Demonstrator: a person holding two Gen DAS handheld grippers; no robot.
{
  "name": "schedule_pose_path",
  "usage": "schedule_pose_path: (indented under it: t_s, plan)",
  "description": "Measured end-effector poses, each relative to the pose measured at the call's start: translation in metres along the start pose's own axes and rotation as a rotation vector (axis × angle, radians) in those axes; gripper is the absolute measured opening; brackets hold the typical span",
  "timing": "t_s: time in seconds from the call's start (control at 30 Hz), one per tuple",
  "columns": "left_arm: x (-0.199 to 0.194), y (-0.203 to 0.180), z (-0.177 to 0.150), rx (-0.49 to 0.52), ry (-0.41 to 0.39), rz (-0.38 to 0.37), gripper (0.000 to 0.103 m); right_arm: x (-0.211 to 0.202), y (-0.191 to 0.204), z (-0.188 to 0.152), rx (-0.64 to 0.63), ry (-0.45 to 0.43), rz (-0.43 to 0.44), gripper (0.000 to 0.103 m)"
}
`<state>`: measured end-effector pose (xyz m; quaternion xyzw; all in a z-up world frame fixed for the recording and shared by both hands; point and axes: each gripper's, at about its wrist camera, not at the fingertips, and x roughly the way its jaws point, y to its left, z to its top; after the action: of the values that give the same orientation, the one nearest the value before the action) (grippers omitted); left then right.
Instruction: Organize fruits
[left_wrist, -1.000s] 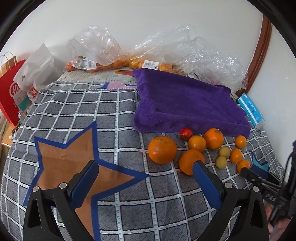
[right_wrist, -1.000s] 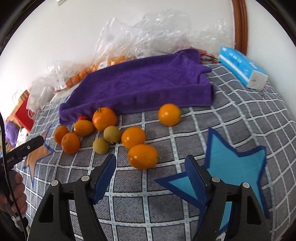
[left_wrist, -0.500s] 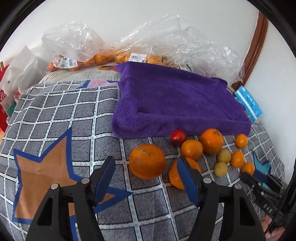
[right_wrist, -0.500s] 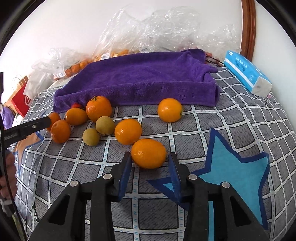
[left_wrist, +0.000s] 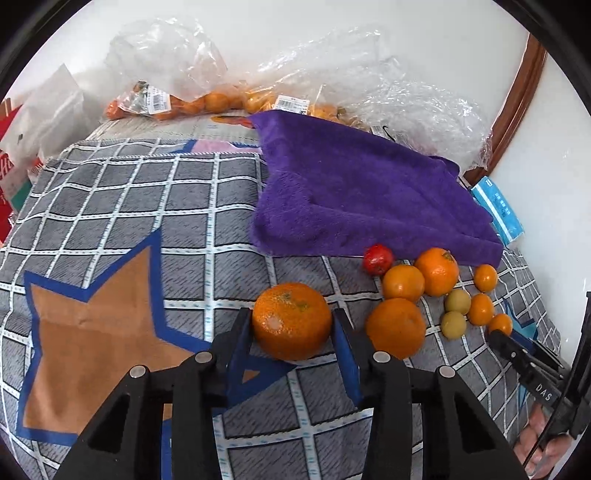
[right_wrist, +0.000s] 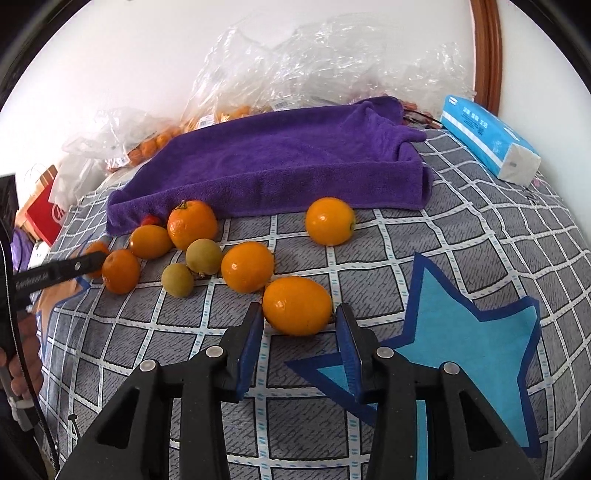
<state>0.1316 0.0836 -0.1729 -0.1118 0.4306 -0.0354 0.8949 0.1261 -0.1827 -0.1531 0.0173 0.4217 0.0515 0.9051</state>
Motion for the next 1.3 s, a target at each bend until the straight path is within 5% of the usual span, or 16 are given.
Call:
schedule_pose_path:
  t_s: [0.3, 0.7, 1.0, 1.3]
  plan:
    - [0.005, -0.004, 0.000, 0.045, -0.041, 0.040, 0.048, 0.002, 0.005, 0.000, -0.024, 0.011, -0.039, 0.041]
    - [-0.002, 0.018, -0.003, -0.093, -0.087, -0.062, 0.040, 0.003, 0.006, -0.001, -0.037, -0.001, -0.032, 0.039]
    - [-0.014, 0.003, -0.006, -0.017, -0.137, -0.091, 0.040, -0.010, 0.002, -0.006, -0.023, -0.064, 0.013, 0.038]
    - [-0.014, -0.001, -0.006, 0.002, -0.125, -0.096, 0.040, 0.003, 0.006, -0.001, -0.031, 0.002, -0.033, 0.042]
